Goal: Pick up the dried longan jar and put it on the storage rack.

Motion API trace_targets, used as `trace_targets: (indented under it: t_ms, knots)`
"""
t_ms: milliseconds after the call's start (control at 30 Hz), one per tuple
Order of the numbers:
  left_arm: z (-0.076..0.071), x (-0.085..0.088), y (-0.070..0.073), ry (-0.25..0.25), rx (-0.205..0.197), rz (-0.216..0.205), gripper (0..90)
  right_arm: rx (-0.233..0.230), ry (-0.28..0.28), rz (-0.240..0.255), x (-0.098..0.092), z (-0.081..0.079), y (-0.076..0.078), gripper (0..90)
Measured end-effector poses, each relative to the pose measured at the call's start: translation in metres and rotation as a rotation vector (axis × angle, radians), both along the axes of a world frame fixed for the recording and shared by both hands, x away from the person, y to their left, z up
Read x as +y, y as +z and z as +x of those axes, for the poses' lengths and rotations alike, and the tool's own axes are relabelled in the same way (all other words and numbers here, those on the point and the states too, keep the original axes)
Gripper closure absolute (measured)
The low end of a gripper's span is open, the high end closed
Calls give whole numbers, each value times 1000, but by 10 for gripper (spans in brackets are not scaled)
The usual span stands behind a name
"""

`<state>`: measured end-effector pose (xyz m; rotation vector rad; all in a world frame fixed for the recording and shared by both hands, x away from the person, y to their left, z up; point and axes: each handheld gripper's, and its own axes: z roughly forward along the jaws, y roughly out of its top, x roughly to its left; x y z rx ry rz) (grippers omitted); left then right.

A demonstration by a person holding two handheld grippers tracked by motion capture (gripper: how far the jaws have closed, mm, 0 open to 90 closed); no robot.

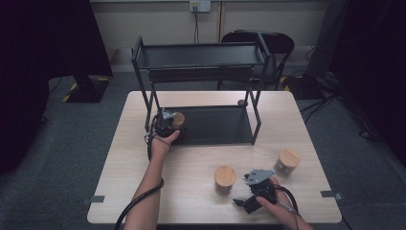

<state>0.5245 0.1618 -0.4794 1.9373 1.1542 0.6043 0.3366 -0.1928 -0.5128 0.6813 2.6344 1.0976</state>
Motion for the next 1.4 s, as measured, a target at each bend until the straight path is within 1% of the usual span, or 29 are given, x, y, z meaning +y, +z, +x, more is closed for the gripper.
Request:
trace_targets:
  t_ms: [533, 733, 833, 1033, 1200, 1300, 1400]
  knots:
    - [1, 0, -1, 16, -1, -4, 259, 0, 0, 0, 0, 0, 0, 0]
    - [2, -1, -1, 22, 9, -8, 256, 0, 0, 0, 0, 0, 0, 0]
    - [2, -2, 0, 21, 9, 1, 255, 0, 0, 0, 0, 0, 0, 0]
    - [2, -2, -1, 30, 20, -11, 250, -1, 0, 0, 0, 0, 0, 0]
    - [2, -1, -2, 45, 28, -21, 211, -1, 0, 0, 0, 0, 0, 0]
    - [2, -2, 0, 61, 29, -39, 154, -1, 0, 0, 0, 0, 0, 0]
    - [2, -2, 1, 69, 33, -41, 130, -1, 0, 0, 0, 0, 0, 0]
